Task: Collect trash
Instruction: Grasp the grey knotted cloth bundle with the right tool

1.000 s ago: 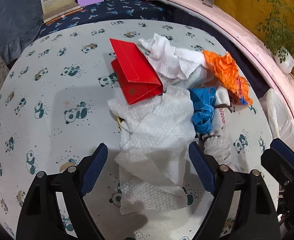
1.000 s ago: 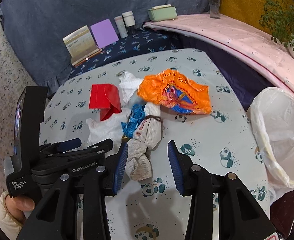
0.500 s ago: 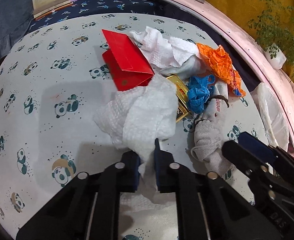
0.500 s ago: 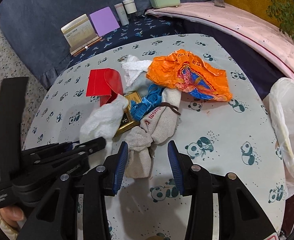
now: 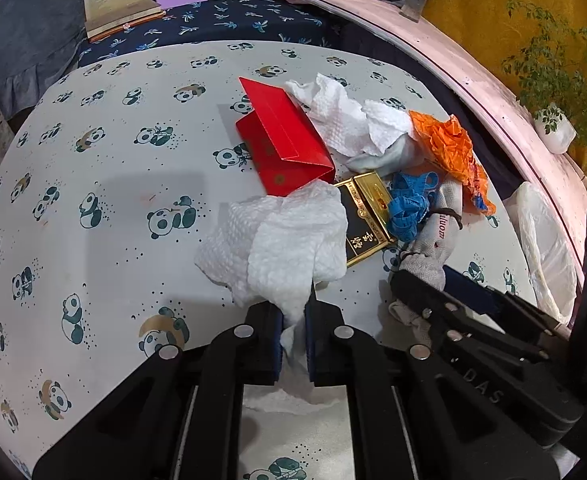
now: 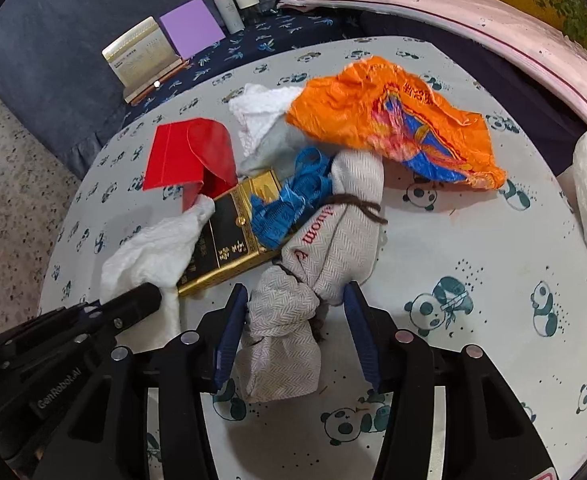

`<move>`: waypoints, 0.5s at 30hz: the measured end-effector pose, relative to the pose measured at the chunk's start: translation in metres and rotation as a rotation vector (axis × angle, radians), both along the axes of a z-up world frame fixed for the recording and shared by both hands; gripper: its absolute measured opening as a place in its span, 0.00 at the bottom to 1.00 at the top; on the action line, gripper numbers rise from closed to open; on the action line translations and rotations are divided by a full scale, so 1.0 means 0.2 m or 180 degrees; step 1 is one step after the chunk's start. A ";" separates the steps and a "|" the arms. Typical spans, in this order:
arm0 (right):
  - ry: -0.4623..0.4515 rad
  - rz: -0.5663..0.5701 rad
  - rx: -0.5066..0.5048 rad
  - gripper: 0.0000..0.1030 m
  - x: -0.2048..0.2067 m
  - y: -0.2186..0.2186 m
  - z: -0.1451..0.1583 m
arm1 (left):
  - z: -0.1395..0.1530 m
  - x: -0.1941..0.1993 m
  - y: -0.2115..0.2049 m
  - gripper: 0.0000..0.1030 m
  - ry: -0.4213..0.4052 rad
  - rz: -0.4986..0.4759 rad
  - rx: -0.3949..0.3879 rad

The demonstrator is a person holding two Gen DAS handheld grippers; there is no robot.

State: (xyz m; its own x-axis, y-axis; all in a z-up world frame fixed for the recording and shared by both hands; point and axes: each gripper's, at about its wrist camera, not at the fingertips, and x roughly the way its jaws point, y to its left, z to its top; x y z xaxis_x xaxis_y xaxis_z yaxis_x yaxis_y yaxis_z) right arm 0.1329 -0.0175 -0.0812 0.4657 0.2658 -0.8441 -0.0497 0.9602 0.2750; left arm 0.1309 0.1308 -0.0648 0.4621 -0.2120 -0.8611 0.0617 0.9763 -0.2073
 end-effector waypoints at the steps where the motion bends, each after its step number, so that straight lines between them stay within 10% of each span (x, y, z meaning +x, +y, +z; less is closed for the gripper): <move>1: -0.0008 0.0002 0.0002 0.47 -0.01 0.00 0.00 | 0.00 0.00 0.00 0.08 -0.0006 -0.0004 0.0000; 15: -0.0307 0.0161 0.0070 0.26 -0.15 -0.03 0.15 | 0.14 -0.06 -0.08 0.08 -0.0181 -0.0085 -0.0017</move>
State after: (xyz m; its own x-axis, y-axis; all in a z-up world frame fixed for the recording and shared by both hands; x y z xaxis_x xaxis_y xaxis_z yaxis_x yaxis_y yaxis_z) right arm 0.1039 -0.0229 -0.0518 0.5299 0.3089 -0.7898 -0.1253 0.9496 0.2874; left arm 0.1186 0.1152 -0.0375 0.5043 -0.2295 -0.8325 0.0995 0.9731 -0.2080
